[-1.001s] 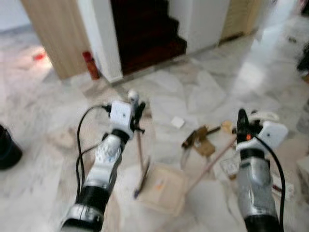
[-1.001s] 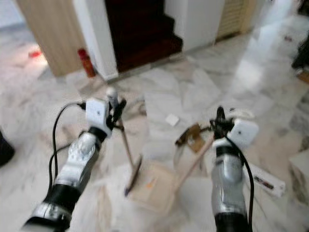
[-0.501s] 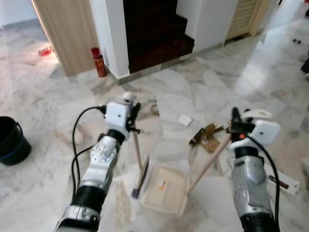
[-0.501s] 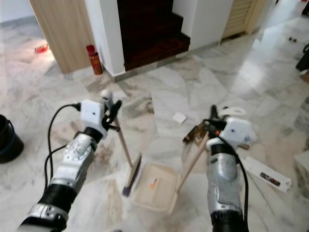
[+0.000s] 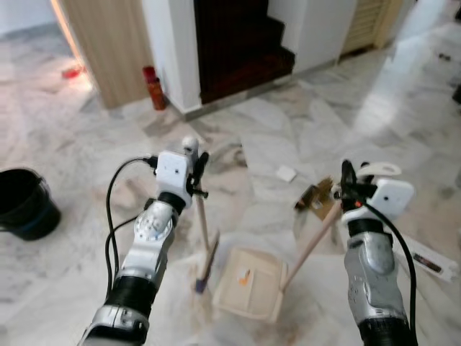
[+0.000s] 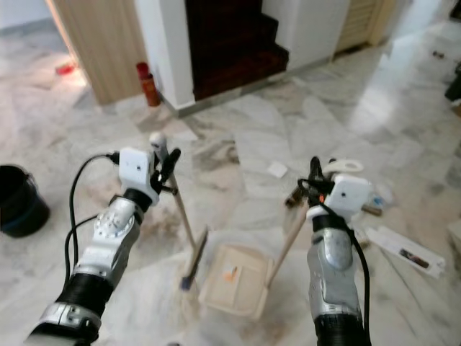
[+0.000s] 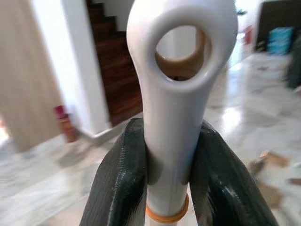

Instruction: Sweep floor

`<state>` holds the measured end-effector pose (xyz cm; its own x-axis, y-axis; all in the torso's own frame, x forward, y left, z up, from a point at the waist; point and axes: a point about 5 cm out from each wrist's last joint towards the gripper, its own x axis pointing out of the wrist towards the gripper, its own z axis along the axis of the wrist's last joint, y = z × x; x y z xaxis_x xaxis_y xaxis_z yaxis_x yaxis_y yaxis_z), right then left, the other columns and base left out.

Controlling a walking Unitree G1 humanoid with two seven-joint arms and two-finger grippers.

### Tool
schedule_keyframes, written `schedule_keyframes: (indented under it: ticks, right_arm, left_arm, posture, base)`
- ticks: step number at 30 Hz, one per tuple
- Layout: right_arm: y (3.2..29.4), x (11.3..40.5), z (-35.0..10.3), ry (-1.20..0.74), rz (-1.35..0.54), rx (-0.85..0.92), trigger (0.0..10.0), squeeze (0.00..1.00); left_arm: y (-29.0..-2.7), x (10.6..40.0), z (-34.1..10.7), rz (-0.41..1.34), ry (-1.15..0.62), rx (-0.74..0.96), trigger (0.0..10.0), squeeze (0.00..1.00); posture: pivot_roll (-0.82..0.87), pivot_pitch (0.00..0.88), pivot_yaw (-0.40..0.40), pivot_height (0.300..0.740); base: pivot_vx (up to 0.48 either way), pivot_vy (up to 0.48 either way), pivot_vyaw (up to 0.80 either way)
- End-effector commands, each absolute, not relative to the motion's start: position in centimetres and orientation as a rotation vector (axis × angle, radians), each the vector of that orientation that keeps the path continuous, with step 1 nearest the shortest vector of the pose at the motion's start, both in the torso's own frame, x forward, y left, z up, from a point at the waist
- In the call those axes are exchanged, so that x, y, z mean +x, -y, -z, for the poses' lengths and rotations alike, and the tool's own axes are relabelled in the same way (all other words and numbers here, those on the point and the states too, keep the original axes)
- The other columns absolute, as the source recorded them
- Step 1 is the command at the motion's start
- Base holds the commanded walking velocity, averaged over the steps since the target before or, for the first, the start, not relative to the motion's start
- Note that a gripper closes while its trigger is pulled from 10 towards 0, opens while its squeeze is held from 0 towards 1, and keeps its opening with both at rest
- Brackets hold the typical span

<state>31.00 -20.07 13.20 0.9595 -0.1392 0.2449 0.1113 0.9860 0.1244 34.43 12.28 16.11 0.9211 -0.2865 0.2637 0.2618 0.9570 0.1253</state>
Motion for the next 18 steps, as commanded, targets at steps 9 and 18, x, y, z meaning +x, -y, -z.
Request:
schedule_keyframes:
  ticks: [9, 18]
  right_arm:
    - [20.01, 31.05, -14.16, 0.300, 0.128, 0.137, 10.0, 0.00]
    - [19.94, 31.03, -14.06, 0.296, 0.125, 0.138, 10.0, 0.00]
  left_arm:
    - [-11.97, 34.42, -17.15, 0.286, 0.328, 0.096, 10.0, 0.00]
    - [-11.99, 34.36, -17.06, 0.281, 0.329, 0.111, 10.0, 0.00]
  posture:
    - [0.07, 0.085, 0.008, 0.740]
    - [0.08, 0.085, 0.008, 0.740]
  base:
    - [0.000, 0.240, 0.49]
    - [0.000, 0.000, 0.65]
